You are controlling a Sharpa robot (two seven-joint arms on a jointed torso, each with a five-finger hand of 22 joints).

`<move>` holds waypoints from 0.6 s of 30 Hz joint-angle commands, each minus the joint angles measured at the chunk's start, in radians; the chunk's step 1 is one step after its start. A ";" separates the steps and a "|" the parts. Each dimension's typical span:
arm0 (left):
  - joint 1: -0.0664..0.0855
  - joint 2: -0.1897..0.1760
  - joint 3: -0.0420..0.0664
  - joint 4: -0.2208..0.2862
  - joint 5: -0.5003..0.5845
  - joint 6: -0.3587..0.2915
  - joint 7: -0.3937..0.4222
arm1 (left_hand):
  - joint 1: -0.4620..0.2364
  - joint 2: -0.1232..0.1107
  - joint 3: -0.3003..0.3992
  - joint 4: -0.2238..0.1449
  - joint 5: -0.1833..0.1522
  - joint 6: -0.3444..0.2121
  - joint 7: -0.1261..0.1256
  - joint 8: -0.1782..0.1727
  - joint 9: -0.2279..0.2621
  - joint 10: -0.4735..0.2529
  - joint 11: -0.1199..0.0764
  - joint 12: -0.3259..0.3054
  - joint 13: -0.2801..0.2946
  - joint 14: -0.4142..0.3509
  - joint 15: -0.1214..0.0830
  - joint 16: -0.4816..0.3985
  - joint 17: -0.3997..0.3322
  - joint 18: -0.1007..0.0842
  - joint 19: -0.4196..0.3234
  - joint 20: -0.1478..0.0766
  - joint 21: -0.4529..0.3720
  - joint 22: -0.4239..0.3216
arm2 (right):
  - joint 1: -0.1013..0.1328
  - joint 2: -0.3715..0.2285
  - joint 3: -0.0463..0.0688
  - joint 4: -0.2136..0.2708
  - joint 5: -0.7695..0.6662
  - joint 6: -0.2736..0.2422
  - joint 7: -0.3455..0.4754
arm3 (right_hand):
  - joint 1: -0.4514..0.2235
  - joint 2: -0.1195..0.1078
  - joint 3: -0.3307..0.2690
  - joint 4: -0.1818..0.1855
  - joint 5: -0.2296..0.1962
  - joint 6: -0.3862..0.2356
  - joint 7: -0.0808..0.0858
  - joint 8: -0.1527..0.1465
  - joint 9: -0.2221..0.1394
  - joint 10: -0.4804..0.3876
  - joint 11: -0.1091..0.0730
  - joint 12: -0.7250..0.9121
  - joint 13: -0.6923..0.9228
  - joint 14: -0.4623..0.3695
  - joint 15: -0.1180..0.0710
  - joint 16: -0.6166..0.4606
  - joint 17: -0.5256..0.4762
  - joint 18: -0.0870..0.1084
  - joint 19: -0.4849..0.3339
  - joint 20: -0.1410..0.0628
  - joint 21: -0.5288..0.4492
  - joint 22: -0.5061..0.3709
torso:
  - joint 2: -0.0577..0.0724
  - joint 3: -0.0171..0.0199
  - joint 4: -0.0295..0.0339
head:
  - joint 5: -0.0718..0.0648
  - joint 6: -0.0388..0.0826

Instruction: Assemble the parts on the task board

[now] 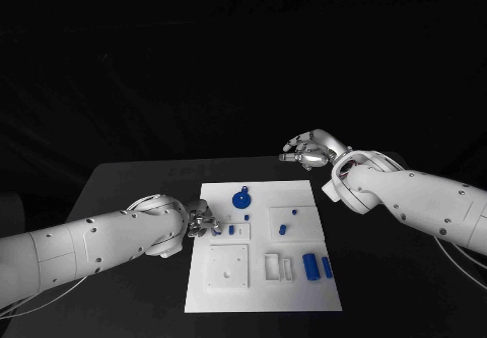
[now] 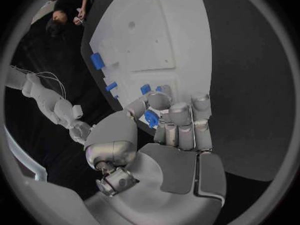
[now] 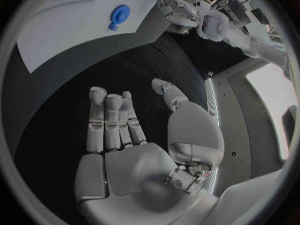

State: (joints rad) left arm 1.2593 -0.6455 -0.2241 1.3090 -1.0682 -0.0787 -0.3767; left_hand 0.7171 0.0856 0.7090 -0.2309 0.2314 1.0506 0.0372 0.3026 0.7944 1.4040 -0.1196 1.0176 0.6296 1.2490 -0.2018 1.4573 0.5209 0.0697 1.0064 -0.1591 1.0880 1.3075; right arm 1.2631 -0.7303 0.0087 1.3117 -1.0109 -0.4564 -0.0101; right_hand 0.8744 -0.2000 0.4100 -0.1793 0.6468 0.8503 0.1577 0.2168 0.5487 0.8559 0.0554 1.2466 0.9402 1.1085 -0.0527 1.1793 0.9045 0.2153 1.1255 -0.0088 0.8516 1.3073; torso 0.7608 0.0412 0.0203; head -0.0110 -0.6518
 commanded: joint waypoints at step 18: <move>-0.004 0.016 -0.014 -0.016 -0.029 0.013 -0.007 | 0.001 0.007 0.009 -0.003 0.005 0.179 -0.049 0.009 0.002 0.002 -0.003 0.007 0.003 0.009 -0.018 0.007 0.002 0.006 0.008 -0.116 0.008 0.016 | 0.000 -0.003 0.000 0.004 -0.005 0.011 0.004 | 0.005 0.006 -0.002 0.005 0.005 0.000 0.008 0.005 -0.002 -0.009 -0.001 0.005 -0.002 -0.006 -0.001 0.004 -0.001 0.046 0.000 -0.005 -0.005 0.019 | 0.000 -0.0008 0.0003 | 0.001 -0.001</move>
State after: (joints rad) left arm 1.2602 -0.6315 -0.2353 1.2950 -1.0832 -0.0783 -0.3759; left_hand 0.7156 0.0839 0.7117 -0.2342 0.2294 1.0561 0.0356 0.3109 0.7955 1.4046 -0.1193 1.0216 0.6320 1.2526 -0.2055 1.4574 0.5218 0.0697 1.0063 -0.1591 1.0918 1.3074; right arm 1.2631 -0.7327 0.0087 1.3136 -1.0109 -0.4563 -0.0105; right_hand 0.8744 -0.2000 0.4100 -0.1792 0.6468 0.8501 0.1574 0.2168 0.5487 0.8559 0.0554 1.2465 0.9394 1.1085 -0.0526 1.1793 0.9047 0.2152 1.1252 -0.0085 0.8516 1.3081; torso 0.7607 0.0405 0.0203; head -0.0100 -0.6524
